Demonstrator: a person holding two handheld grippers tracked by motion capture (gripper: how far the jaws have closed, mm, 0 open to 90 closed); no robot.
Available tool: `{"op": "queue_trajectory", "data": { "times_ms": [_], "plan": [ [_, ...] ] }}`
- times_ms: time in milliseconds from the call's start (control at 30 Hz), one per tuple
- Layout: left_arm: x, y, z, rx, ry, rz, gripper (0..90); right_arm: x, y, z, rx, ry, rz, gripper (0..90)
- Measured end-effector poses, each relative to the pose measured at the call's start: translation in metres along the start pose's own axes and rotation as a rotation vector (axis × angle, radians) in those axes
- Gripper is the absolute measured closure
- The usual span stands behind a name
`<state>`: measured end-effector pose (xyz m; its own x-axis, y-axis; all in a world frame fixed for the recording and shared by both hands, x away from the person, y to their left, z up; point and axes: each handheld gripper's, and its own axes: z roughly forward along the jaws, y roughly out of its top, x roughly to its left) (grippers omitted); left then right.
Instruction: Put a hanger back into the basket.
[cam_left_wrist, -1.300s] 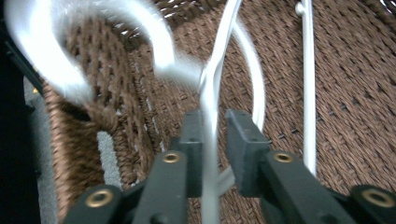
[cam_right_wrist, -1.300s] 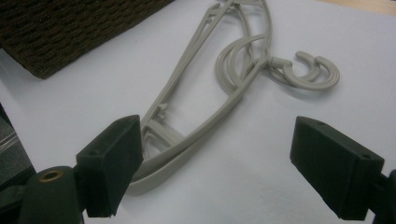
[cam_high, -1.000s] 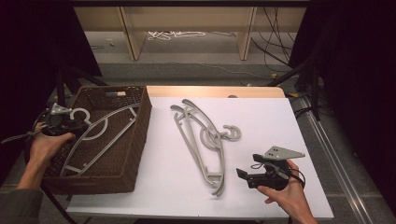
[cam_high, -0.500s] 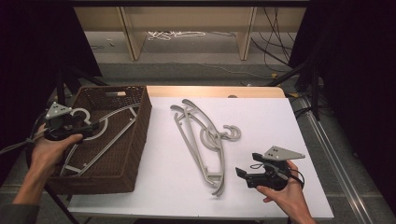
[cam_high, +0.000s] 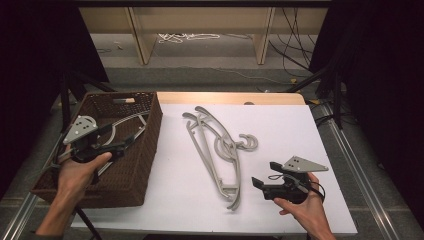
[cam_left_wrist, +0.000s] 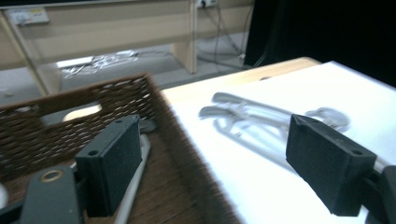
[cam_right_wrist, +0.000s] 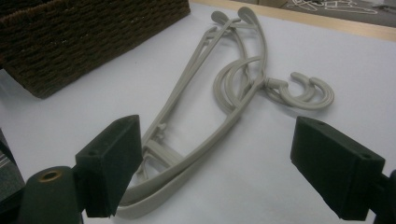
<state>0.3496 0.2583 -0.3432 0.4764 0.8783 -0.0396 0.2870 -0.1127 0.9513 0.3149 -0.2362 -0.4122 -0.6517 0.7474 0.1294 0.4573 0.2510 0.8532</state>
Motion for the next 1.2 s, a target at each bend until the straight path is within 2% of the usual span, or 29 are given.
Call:
{"op": "queue_trajectory", "data": {
  "times_ms": [33, 100, 167, 267, 367, 433, 467, 500, 533, 567, 633, 667, 767, 800, 967, 1000, 1033, 1133, 1200],
  "plan": [
    [-0.004, -0.001, 0.001, -0.006, -0.024, -0.012, 18.0, 0.000, 0.000, 0.000, -0.006, -0.002, 0.004, 17.5],
    [-0.016, -0.003, 0.003, -0.011, -0.057, -0.005, 18.0, -0.001, 0.000, -0.001, -0.023, 0.007, 0.019, 17.5],
    [-0.020, -0.004, 0.004, -0.015, -0.064, 0.001, 18.1, -0.001, 0.000, -0.001, -0.022, -0.001, 0.013, 17.5],
    [-0.033, -0.006, 0.005, -0.022, -0.090, 0.009, 18.2, -0.002, 0.000, -0.001, -0.025, -0.004, 0.015, 17.5],
    [-0.048, -0.011, 0.010, -0.027, -0.132, 0.036, 18.2, -0.004, -0.001, -0.001, -0.026, 0.000, 0.026, 17.5],
    [-0.051, -0.013, 0.012, -0.032, -0.141, 0.043, 18.2, -0.005, -0.001, 0.000, -0.031, 0.001, 0.025, 17.5],
    [-0.057, -0.017, 0.015, -0.038, -0.164, 0.050, 18.2, -0.006, -0.001, 0.000, -0.039, -0.003, 0.026, 17.5],
    [-0.057, -0.017, 0.015, -0.038, -0.164, 0.050, 18.2, -0.006, -0.001, 0.000, -0.039, -0.003, 0.026, 17.5],
    [-0.059, -0.019, 0.016, -0.035, -0.174, 0.068, 18.2, -0.006, -0.001, 0.000, -0.040, 0.001, 0.026, 17.5],
    [-0.063, -0.021, 0.017, -0.039, -0.179, 0.060, 18.0, -0.006, -0.001, 0.002, -0.053, 0.009, 0.030, 17.5],
    [-0.068, -0.025, 0.017, -0.042, -0.185, 0.080, 18.0, -0.006, -0.002, 0.002, -0.045, 0.000, 0.030, 17.4],
    [-0.073, -0.029, 0.017, -0.042, -0.201, 0.098, 17.9, -0.006, -0.002, 0.003, -0.045, 0.000, 0.033, 17.3],
    [-0.075, -0.033, 0.016, -0.051, -0.205, 0.114, 17.8, -0.006, -0.002, 0.004, -0.047, 0.010, 0.033, 17.3],
    [-0.077, -0.037, 0.016, -0.059, -0.211, 0.102, 17.8, -0.005, -0.002, 0.005, -0.061, 0.011, 0.035, 17.2],
    [-0.081, -0.052, 0.016, -0.044, -0.218, 0.128, 16.7, -0.004, -0.002, 0.005, -0.054, 0.007, 0.032, 16.8],
    [-0.083, -0.056, 0.015, -0.044, -0.221, 0.116, 16.7, -0.004, -0.002, 0.006, -0.065, 0.010, 0.038, 16.8],
    [-0.084, -0.059, 0.016, -0.046, -0.225, 0.115, 16.7, -0.005, -0.002, 0.005, -0.054, 0.007, 0.035, 16.8],
    [-0.086, -0.067, 0.016, -0.039, -0.222, 0.140, 16.6, -0.005, -0.003, 0.005, -0.059, 0.002, 0.030, 16.8],
    [-0.087, -0.069, 0.016, -0.044, -0.229, 0.132, 16.6, -0.004, -0.003, 0.005, -0.060, 0.001, 0.031, 16.7]
  ]
}}
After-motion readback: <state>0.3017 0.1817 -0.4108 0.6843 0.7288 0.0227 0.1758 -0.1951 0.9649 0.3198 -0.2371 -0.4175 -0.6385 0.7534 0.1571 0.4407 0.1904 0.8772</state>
